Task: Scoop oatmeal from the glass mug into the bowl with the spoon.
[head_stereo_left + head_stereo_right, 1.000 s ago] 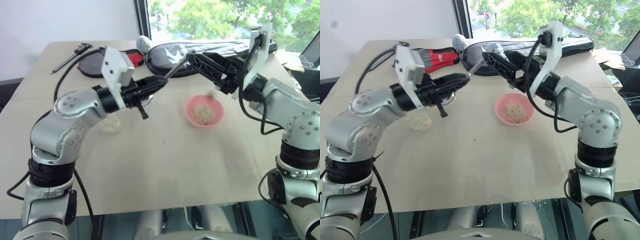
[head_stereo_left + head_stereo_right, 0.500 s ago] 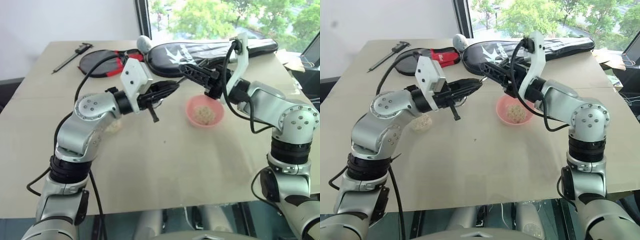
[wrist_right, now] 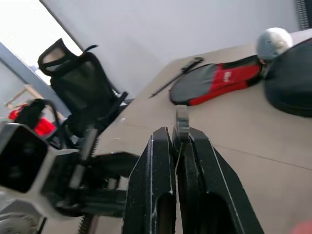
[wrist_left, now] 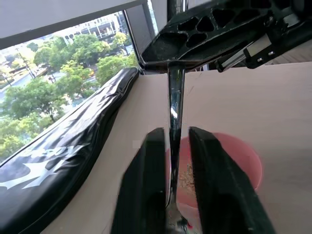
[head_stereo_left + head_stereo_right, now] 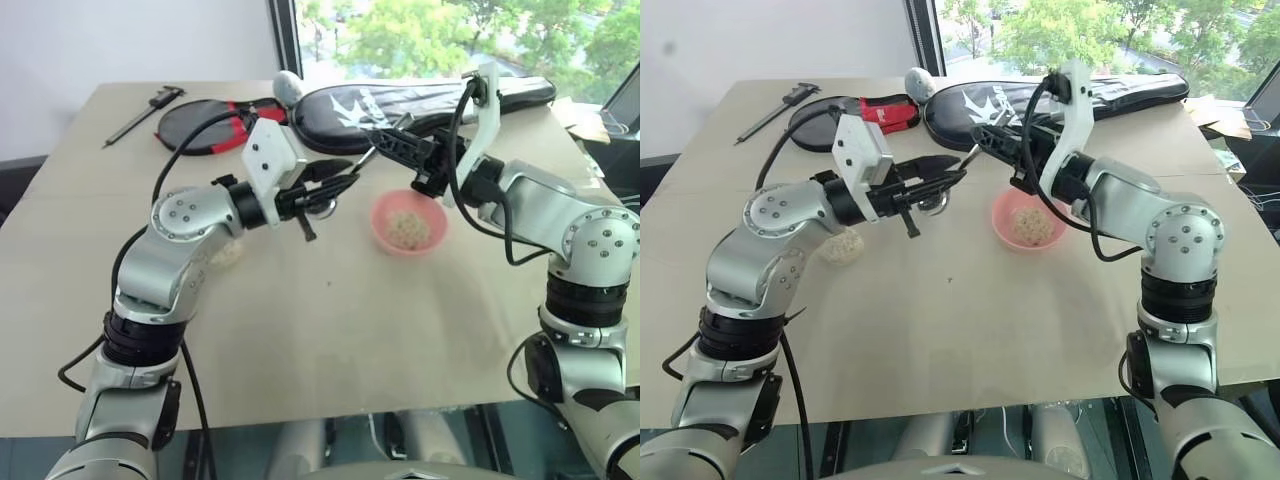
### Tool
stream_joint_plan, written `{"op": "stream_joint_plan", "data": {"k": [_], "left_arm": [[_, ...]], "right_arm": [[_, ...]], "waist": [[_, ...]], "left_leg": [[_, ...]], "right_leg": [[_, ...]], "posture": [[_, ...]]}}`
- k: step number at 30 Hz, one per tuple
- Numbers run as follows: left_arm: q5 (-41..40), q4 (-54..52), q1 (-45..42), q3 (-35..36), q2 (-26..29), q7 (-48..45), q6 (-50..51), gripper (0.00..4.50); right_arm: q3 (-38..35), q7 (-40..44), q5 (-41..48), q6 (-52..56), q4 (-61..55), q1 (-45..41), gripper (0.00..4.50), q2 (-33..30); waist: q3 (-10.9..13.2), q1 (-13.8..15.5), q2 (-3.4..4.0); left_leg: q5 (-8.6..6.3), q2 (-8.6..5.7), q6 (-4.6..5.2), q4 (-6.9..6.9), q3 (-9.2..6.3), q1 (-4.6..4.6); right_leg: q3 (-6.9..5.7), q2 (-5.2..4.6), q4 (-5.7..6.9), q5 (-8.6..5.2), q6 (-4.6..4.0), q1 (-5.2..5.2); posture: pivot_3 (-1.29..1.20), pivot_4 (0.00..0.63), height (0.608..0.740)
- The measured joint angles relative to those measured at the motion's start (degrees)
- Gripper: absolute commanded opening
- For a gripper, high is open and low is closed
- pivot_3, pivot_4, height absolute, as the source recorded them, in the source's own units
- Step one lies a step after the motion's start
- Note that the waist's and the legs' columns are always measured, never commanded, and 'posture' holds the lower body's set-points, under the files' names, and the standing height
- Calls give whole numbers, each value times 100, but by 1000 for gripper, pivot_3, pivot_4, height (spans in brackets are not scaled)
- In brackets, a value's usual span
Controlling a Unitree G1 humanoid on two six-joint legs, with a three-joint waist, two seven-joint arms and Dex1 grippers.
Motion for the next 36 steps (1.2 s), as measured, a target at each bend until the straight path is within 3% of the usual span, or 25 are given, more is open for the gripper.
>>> {"op": "stream_joint_plan", "data": {"k": [5, 11, 14, 19, 21, 25, 32, 36], "left_arm": [[-254, -510, 123, 531, -343, 723, 379, 2331], [-395, -1037, 270, 1909, -538, 2174, 814, 2331], [-165, -1023, 952, 2889, -326, 2673, 938, 2331], [-64, -915, 2182, 3577, -85, 2432, 759, 2331], [167, -536, 2852, 3696, 65, 2104, 364, 2331], [334, 201, 3299, 3723, 134, 1489, -320, 2331], [576, 2009, 3044, 3326, 197, 716, -1661, 2331], [614, 2514, 2807, 3005, 266, 378, -2008, 2331]], "right_arm": [[-192, -312, 63, -182, 273, -5, 0, 87], [-535, -596, 51, -387, 510, 27, 0, 54], [-706, -680, 11, -410, 615, 224, 0, -28], [-759, -688, -30, -443, 690, 319, 0, -62], [-779, -678, -66, -444, 747, 358, 0, -101], [-794, -637, -96, -444, 770, 372, 0, -137], [-802, -637, -93, -448, 694, 380, 0, -153], [-815, -680, -88, -454, 546, 391, 0, -202]], "waist": [[0, -4, 0], [0, -14, 0], [-1, -23, 4], [-2, 3, 4], [-1, 3, 5], [-1, 37, 7], [0, 16, 7], [-1, 8, 6]], "left_leg": [[0, 1, 0, 0, -1, -3], [0, 2, 0, 0, 0, -1], [0, 4, -1, -1, 2, -1], [0, 3, -1, 1, 7, -1], [0, 4, -1, 0, 6, 1], [0, 4, -1, 0, 4, 2], [-2, 4, 2, -4, 5, -1], [-5, 4, 9, -4, 6, -6]], "right_leg": [[0, -1, -2, 0, 1, 0], [1, 0, 0, 1, 2, 0], [1, 2, 0, 1, 2, -1], [4, 0, -7, 4, 6, 1], [3, 1, -5, 3, 6, 0], [0, -2, -1, 4, 6, 1], [1, -4, -5, 4, 6, 0], [1, -7, -13, 5, 8, 0]], "posture": [[0, 150, 740], [0, 150, 740], [0, 150, 740], [0, 150, 740], [0, 150, 740], [0, 150, 740], [0, 150, 740], [0, 150, 740]]}}
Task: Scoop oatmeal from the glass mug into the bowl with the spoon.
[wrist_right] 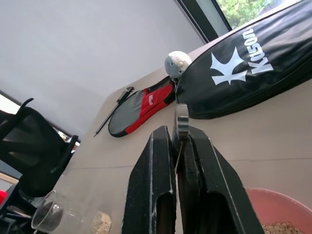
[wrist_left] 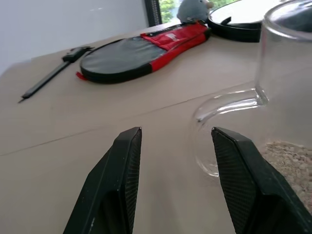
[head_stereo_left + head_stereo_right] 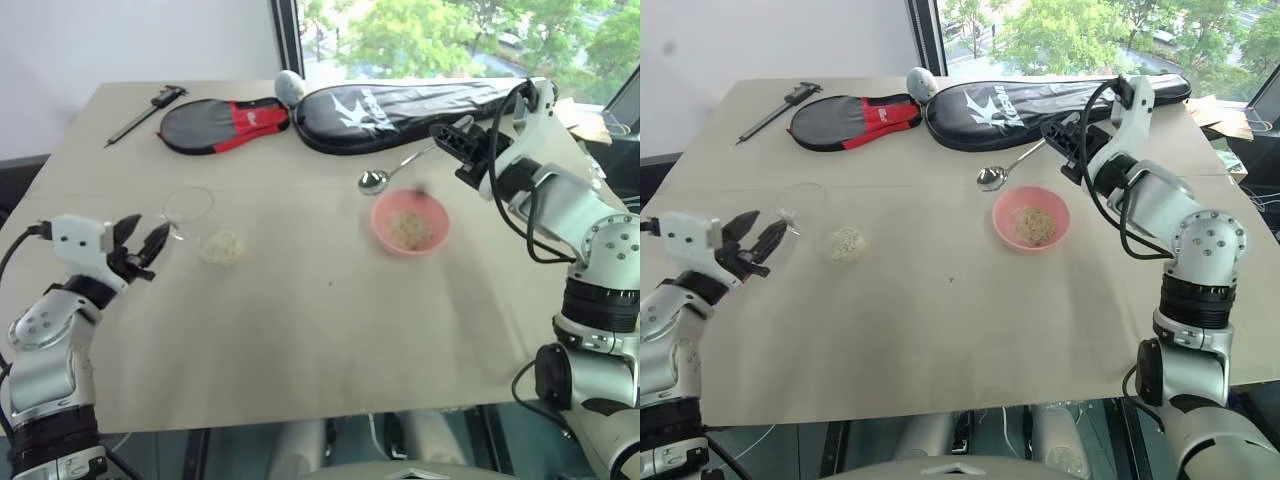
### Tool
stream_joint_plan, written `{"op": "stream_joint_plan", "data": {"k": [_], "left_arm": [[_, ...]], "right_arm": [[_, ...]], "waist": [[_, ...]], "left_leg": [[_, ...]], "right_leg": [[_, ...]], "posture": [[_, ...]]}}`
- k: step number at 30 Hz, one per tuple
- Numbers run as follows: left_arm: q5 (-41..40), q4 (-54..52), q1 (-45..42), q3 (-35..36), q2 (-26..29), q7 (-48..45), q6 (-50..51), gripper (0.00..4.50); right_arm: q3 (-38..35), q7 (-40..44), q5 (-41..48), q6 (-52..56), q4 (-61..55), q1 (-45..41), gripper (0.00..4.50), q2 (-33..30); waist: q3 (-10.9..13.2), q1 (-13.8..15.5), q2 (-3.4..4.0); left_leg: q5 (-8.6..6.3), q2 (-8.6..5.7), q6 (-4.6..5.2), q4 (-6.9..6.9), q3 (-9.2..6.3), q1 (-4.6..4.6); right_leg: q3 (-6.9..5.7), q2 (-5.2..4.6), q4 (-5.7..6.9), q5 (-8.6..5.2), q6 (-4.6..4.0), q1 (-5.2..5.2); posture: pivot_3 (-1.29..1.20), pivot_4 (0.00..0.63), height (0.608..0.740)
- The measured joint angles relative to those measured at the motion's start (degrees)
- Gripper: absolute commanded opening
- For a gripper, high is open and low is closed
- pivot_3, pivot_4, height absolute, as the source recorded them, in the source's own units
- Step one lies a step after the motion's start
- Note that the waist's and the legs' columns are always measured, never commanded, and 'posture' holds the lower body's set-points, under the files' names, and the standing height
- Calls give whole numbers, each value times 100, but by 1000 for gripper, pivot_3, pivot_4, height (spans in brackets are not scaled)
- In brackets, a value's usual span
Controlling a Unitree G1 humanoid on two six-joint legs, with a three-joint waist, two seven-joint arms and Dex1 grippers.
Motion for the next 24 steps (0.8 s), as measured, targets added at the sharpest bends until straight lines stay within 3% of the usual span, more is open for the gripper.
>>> {"op": "stream_joint_plan", "data": {"k": [9, 13, 15, 24], "left_arm": [[169, 858, -707, -569, 15, -143, -386, 2331], [174, 942, -956, -703, -65, -129, -422, 1082], [172, 979, -1017, -736, -108, -90, -423, 140], [126, 882, -1067, -848, -246, 32, -356, 65]], "right_arm": [[-166, -204, 42, -45, -223, 171, 0, -167], [-164, -233, 40, -47, -244, 178, 0, -173], [-165, -240, 34, -55, -284, 186, 0, -202], [-152, -184, -23, -76, -367, 224, 0, -294]], "waist": [[0, -1, 0], [0, -3, 0], [0, -15, 0], [0, 1, 0]], "left_leg": [[-1, 0, 1, 0, 0, 1], [-1, 0, 2, 0, 1, 0], [-1, 0, 2, -2, 2, 0], [0, 0, 2, 1, 1, 1]], "right_leg": [[0, -2, 4, 1, 1, 0], [0, -2, 1, 1, 2, 0], [1, -1, 1, 1, 2, -1], [1, -2, 5, 1, 2, -1]], "posture": [[0, 150, 740], [0, 150, 740], [0, 150, 740], [0, 150, 740]]}}
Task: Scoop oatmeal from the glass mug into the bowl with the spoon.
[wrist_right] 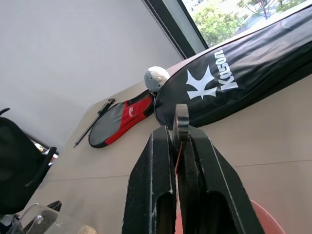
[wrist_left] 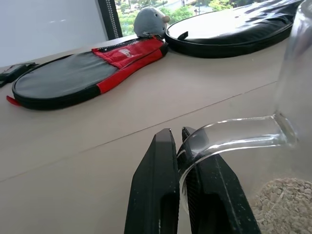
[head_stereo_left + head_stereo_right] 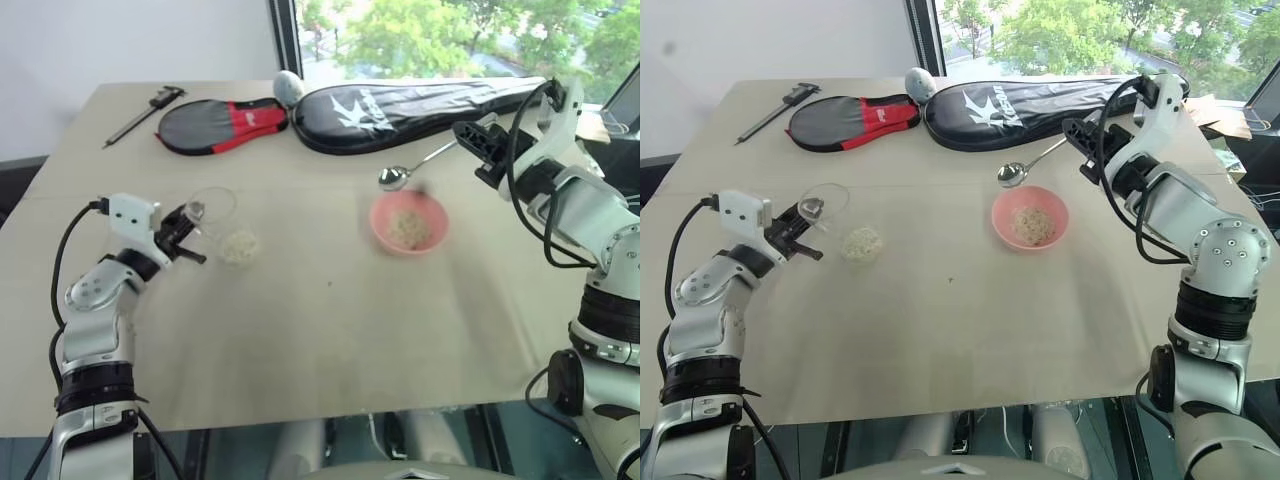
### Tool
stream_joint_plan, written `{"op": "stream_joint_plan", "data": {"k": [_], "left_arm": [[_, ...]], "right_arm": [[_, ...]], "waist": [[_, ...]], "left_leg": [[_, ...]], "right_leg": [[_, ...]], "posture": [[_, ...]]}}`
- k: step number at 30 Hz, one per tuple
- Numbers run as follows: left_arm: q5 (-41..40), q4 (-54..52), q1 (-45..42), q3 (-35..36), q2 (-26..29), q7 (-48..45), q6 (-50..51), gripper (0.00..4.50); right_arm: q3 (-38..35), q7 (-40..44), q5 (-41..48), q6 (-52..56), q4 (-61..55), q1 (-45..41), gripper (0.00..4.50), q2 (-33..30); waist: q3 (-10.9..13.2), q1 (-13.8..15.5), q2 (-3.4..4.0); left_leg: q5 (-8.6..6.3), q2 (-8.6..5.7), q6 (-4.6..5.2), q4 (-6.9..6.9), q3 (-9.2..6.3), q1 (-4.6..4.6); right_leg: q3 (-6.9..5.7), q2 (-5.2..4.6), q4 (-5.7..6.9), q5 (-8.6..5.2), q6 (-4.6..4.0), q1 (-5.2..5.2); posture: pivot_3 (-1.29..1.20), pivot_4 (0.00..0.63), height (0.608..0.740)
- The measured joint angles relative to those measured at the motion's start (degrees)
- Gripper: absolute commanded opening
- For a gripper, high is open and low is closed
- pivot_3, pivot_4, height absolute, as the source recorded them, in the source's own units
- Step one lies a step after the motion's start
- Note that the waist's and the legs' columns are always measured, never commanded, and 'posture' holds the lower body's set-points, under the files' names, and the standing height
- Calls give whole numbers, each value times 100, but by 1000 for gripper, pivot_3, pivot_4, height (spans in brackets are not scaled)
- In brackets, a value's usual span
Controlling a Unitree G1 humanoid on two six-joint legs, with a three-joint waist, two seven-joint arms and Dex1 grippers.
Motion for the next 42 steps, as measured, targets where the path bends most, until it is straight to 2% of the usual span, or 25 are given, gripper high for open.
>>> {"op": "stream_joint_plan", "data": {"k": [3, 6, 14, 20, 23, 28, 34, 38, 42], "left_arm": [[27, -182, -204, -271, -369, 201, 209, 65], [80, -252, -670, -862, -834, 351, 498, 65], [689, 194, -1882, -1821, -1164, 371, 689, 65], [940, 767, -2328, -2083, -1297, 192, 457, 65], [993, 848, -2348, -2140, -1303, 138, 313, 65], [1207, 863, -2506, -2307, -1330, 119, 35, 65], [1407, 870, -2569, -2420, -1331, 121, -31, 65], [1456, 938, -2569, -2423, -1327, 120, -158, 65], [1455, 939, -2568, -2403, -1329, 150, -295, 65]], "right_arm": [[233, 310, -180, 39, -18, -176, 0, -75], [535, 637, -261, 45, -31, -705, 0, 18], [1097, 1497, -856, 60, 48, -1363, 0, 51], [2170, 2491, -2189, 154, 49, -1350, 0, -326], [2440, 2789, -2608, 156, 47, -1331, 0, -374], [3437, 3416, -3808, -120, -13, -1294, 0, -526], [3495, 3711, -4221, 5, -35, -1147, 0, -221], [2872, 3452, -4012, 623, 32, -1023, 0, 395], [2207, 3190, -3893, 1075, 325, -1144, 0, 709]], "waist": [[2, 37, 5], [1, 25, 3], [1, -14, 3], [1, -22, 3], [1, -24, 3], [2, -17, 3], [2, -8, 2], [2, -8, 3], [2, 3, 3]], "left_leg": [[1, -3, 3, 5, 0, -2], [3, -4, 4, 7, 0, -3], [3, -6, 4, 6, 5, -23], [5, -7, 3, 31, 6, -91], [6, -9, 3, 33, 8, -94], [6, -10, 3, 58, 6, -94], [5, -10, 4, 92, 4, -94], [5, -9, 4, 96, 2, -94], [5, -12, 4, 96, 2, -96]], "right_leg": [[-1, -2, 0, 3, 5, 1], [-1, 0, 2, 4, 7, 1], [1, 6, -3, 4, 7, -22], [2, 8, 27, 4, 7, -93], [2, 5, 61, 4, 7, -100], [2, 5, 73, 4, 7, -100], [3, 5, 86, 4, 7, -98], [3, 5, 92, 4, 7, -98], [2, 3, 89, 4, 7, -98]], "posture": [[0, 150, 740], [0, 150, 740], [0, 150, 740], [0, 150, 740], [0, 150, 740], [0, 150, 740], [0, 150, 740], [0, 150, 740], [0, 150, 740]]}}
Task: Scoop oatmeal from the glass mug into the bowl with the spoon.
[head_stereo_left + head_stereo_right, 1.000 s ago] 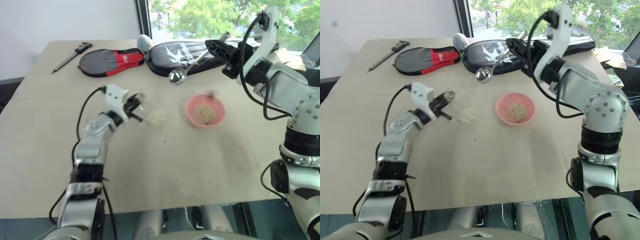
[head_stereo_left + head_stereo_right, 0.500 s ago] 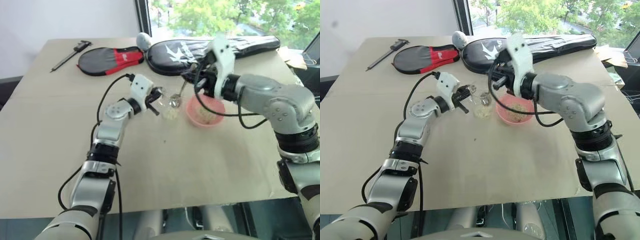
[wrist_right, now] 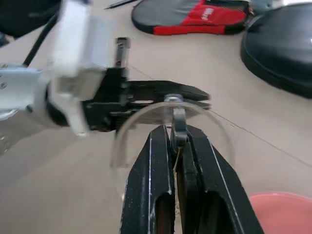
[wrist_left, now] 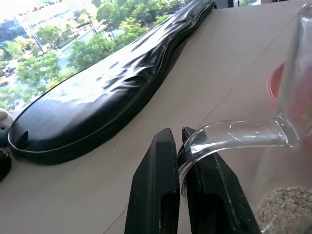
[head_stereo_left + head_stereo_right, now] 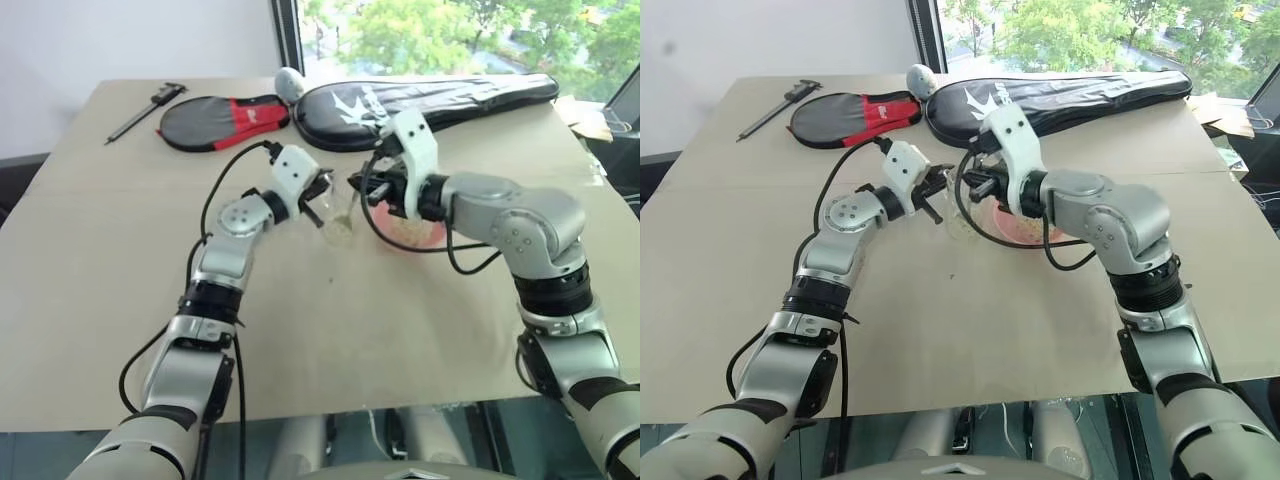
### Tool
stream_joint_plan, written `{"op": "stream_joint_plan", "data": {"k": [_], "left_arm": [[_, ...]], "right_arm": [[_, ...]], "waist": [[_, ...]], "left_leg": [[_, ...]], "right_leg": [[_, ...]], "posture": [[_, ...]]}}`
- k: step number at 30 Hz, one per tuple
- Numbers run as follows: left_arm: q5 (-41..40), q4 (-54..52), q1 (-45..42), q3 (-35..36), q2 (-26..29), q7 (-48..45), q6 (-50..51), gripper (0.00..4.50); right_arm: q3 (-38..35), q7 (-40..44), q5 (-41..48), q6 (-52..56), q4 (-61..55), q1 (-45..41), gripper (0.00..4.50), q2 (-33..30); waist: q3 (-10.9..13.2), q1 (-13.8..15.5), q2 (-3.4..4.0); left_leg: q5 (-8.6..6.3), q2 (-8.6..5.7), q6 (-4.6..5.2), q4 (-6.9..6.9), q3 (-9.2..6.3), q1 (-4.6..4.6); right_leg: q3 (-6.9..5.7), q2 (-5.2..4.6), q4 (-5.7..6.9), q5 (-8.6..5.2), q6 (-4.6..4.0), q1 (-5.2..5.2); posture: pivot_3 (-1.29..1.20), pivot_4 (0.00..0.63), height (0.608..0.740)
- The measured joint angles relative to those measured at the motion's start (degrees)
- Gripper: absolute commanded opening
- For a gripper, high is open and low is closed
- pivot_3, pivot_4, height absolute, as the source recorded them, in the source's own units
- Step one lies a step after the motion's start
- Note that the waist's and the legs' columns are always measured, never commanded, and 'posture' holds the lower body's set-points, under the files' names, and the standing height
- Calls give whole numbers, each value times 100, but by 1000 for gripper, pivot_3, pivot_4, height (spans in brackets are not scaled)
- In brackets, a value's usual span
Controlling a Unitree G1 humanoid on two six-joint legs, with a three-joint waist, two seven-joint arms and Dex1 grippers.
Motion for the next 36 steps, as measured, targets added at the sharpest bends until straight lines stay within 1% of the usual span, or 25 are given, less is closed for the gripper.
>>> {"op": "stream_joint_plan", "data": {"k": [3, 10, 15, 22, 27, 36], "left_arm": [[0, 0, 3, 3, -32, 44, -111, 65], [-1, 223, 8, 34, -147, 131, -331, 65], [-2, 426, 4, 64, -224, 189, -411, 65], [-3, 676, -30, 164, -389, 252, -656, 65], [-3, 767, -30, 176, -412, 253, -844, 65], [-5, 778, -28, 206, -390, 242, -1017, 65]], "right_arm": [[-504, -173, 107, 262, 109, -156, 0, 188], [-2302, -1236, 632, 1309, 358, -428, 0, 997], [-2983, -1673, 777, 1824, 362, -487, 0, 1243], [-4246, -2330, 839, 2472, 382, -731, 0, 1707], [-4628, -2430, 787, 2657, 500, -924, 0, 1723], [-4458, -2180, 723, 2585, 557, -1163, 0, 1370]], "waist": [[0, -4, 0], [0, -15, 1], [0, -16, 1], [-1, -18, 2], [-1, -25, 3], [-1, -34, 3]], "left_leg": [[0, 0, 0, -1, -1, 0], [0, -1, 0, -1, 1, 0], [0, -2, 0, -2, 3, 0], [0, -3, -1, -2, 5, 0], [0, -4, -1, -2, 7, 2], [0, -4, -1, -4, 8, 2]], "right_leg": [[-1, 1, -1, 0, 0, 0], [0, 1, 3, 0, 0, -1], [1, 2, 2, 0, 0, -1], [1, 2, 4, 0, 0, -1], [3, 3, 6, 0, 0, -1], [4, 4, 5, 0, 0, -2]], "posture": [[0, 150, 740], [0, 150, 740], [0, 150, 740], [0, 150, 740], [0, 150, 740], [0, 150, 740]]}}
